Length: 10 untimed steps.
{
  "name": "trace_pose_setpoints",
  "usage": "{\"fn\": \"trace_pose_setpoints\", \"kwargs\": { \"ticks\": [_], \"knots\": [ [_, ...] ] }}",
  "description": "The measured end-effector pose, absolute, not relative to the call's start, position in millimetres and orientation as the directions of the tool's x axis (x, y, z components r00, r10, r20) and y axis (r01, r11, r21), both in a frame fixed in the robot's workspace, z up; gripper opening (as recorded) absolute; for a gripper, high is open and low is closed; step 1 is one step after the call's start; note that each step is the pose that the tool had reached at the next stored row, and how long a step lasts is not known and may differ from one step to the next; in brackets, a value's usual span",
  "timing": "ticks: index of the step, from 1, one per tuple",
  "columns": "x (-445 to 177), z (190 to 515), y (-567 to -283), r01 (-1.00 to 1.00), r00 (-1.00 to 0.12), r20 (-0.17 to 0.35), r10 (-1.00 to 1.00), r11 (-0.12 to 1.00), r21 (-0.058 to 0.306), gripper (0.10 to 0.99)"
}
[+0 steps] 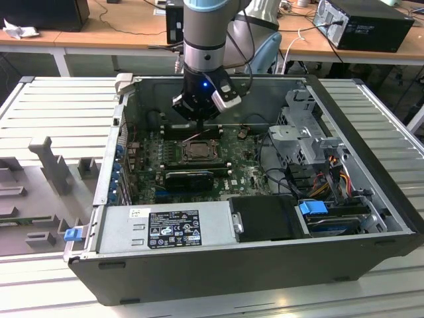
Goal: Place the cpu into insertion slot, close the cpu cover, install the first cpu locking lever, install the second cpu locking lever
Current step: 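Install the first cpu locking lever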
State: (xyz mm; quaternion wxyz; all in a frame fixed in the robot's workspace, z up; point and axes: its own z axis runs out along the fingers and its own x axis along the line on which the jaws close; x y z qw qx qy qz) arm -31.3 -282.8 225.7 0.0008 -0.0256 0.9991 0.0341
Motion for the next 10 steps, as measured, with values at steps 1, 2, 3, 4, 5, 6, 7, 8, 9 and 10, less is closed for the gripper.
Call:
{"fn": "trace_pose_setpoints", "kwargs": {
  "ticks": [1,2,3,4,5,6,7,8,9,10],
  "knots": [
    [-30.5,224.9,-282.7,-0.051,-0.999,-0.003,-0.051,0.996,0.068,0.106],
    [-29.3,224.2,-282.6,-0.051,-0.999,-0.003,-0.051,0.996,0.068,0.106],
    [-27.9,223.4,-282.6,-0.051,-0.999,-0.003,-0.051,0.996,0.068,0.106],
    [-26.8,222.9,-282.5,-0.051,-0.999,-0.003,-0.051,0.996,0.068,0.106],
    [-26.1,222.3,-282.5,-0.051,-0.999,-0.003,-0.051,0.996,0.068,0.106],
    [-25.7,222.0,-282.4,-0.052,-0.999,-0.003,-0.051,0.996,0.068,0.106],
    [-25.5,221.4,-282.3,-0.052,-0.999,-0.003,-0.052,0.996,0.068,0.106],
    [-25.2,221.1,-282.2,-0.053,-0.999,-0.003,-0.053,0.996,0.068,0.106],
    [-24.9,220.8,-282.0,-0.054,-0.999,-0.003,-0.054,0.996,0.068,0.106],
    [-24.6,220.5,-281.8,-0.055,-0.999,-0.003,-0.055,0.996,0.068,0.106]
  ]
}}
